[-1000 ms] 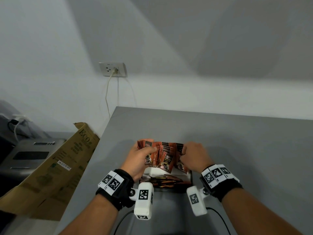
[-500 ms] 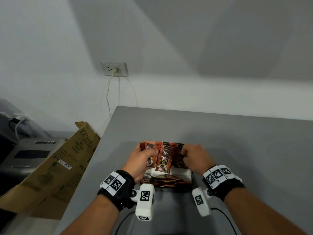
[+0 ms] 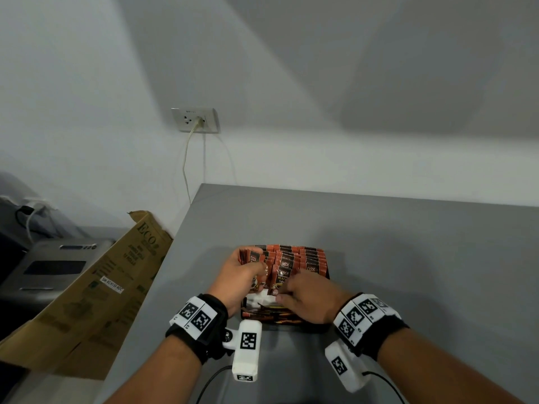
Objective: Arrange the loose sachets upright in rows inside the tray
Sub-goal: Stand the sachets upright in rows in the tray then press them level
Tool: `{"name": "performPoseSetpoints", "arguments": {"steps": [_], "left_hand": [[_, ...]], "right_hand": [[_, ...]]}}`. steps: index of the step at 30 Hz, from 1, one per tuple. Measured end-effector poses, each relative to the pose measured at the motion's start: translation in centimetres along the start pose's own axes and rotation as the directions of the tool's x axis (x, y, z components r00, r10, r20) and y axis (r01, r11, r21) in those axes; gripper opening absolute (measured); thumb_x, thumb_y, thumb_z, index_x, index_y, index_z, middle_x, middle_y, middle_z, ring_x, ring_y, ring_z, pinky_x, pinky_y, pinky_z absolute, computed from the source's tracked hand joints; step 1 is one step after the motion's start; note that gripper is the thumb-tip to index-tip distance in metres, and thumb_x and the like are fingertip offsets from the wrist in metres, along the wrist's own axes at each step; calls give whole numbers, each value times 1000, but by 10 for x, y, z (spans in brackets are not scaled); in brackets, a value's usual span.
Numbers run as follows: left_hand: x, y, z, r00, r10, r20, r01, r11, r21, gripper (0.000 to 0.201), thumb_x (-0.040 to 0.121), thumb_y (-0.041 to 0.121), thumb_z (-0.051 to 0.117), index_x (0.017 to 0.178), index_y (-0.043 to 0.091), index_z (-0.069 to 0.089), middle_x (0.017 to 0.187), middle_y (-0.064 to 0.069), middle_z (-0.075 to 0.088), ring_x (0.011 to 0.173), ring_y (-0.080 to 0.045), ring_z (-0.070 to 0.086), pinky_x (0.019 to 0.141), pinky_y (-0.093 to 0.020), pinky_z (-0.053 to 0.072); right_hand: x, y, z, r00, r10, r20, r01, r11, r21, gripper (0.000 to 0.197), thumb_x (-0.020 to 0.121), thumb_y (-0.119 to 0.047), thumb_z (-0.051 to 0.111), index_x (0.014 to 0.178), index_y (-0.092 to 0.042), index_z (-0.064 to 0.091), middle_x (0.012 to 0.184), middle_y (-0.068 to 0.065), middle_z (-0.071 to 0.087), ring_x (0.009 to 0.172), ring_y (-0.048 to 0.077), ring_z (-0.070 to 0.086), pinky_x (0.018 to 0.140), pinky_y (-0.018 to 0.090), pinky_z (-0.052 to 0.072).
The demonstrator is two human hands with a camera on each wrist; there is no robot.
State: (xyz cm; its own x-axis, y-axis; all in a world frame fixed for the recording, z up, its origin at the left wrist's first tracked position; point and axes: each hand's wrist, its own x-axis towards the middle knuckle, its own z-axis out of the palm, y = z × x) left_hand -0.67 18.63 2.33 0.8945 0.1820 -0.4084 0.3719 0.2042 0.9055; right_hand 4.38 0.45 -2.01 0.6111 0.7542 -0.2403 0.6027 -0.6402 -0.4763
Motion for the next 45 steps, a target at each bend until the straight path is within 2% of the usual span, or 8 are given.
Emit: {"name": "performPoseSetpoints", "arguments": {"steps": [5, 16, 24, 28, 30, 34, 40, 45], "left_hand": [[-1, -2, -3, 1000, -8, 7, 8, 1000, -10, 46, 70, -13, 57, 111, 8, 61, 81, -13, 64, 71, -27, 57, 59, -37, 45], [2, -8, -6, 1000, 1, 31, -1, 1000, -2, 42, 78, -12, 57, 114, 9, 59, 92, -13, 65, 76, -24, 60, 61, -35, 49], [1, -8, -3, 996, -36, 85, 40, 998, -46, 40, 72, -1, 59, 111, 4, 61, 85, -14, 64, 70, -24, 62, 59, -34, 51], [3, -9, 5, 990, 26, 139, -21, 999, -36, 52, 67, -12, 65, 116, 4, 59, 97, -23, 66, 82, -32, 65, 69, -39, 55], [5, -9, 10, 984, 67, 167, -60, 997, -43, 65, 59, -13, 70, 120, 3, 54, 105, -25, 66, 89, -33, 66, 75, -42, 56], [8, -8, 11, 976, 124, 176, -118, 992, -46, 69, 55, -13, 74, 118, 1, 50, 102, -23, 66, 89, -30, 66, 76, -38, 57], [7, 4, -12, 992, 98, -74, -106, 989, -102, 39, 81, -5, 73, 113, 10, 55, 91, -10, 66, 68, -16, 66, 55, -29, 53], [16, -3, -43, 970, 28, -243, -58, 991, -117, 29, 89, 1, 62, 112, 17, 55, 98, -13, 62, 79, -23, 58, 69, -39, 51]], "right_hand": [[2, -4, 6, 998, 13, 55, -10, 998, -64, 69, 92, -68, 18, 87, -18, 64, 90, -1, 65, 83, 16, 54, 84, 38, 49], [0, 1, 9, 1000, 24, -17, -26, 986, -163, 74, 92, -69, 12, 95, -20, 67, 94, -3, 64, 89, 17, 54, 86, 41, 50], [-20, 5, -6, 984, 117, -133, -119, 993, -6, 57, 99, -61, 34, 80, -17, 65, 77, -4, 61, 71, 9, 57, 72, 30, 51], [-22, -3, -24, 953, 136, -271, -46, 948, 315, 19, 93, -38, 62, 104, -24, 68, 94, -12, 67, 84, 2, 64, 80, 27, 55], [-19, -14, -37, 933, 154, -325, 34, 861, 507, 32, 87, -23, 71, 118, -32, 64, 103, -14, 70, 90, -1, 67, 82, 18, 55], [-3, -31, -51, 904, 200, -378, 10, 873, 488, 26, 81, -19, 77, 103, -31, 74, 88, -14, 73, 78, -3, 67, 75, 17, 54], [18, -30, -60, 880, 276, -387, -53, 866, 497, 9, 85, -15, 74, 86, -25, 74, 73, -11, 75, 70, -2, 69, 71, 17, 54], [35, -31, -47, 916, 291, -275, -205, 931, 300, 19, 87, -4, 64, 89, -19, 74, 81, -7, 73, 72, 1, 65, 66, 10, 48]]}}
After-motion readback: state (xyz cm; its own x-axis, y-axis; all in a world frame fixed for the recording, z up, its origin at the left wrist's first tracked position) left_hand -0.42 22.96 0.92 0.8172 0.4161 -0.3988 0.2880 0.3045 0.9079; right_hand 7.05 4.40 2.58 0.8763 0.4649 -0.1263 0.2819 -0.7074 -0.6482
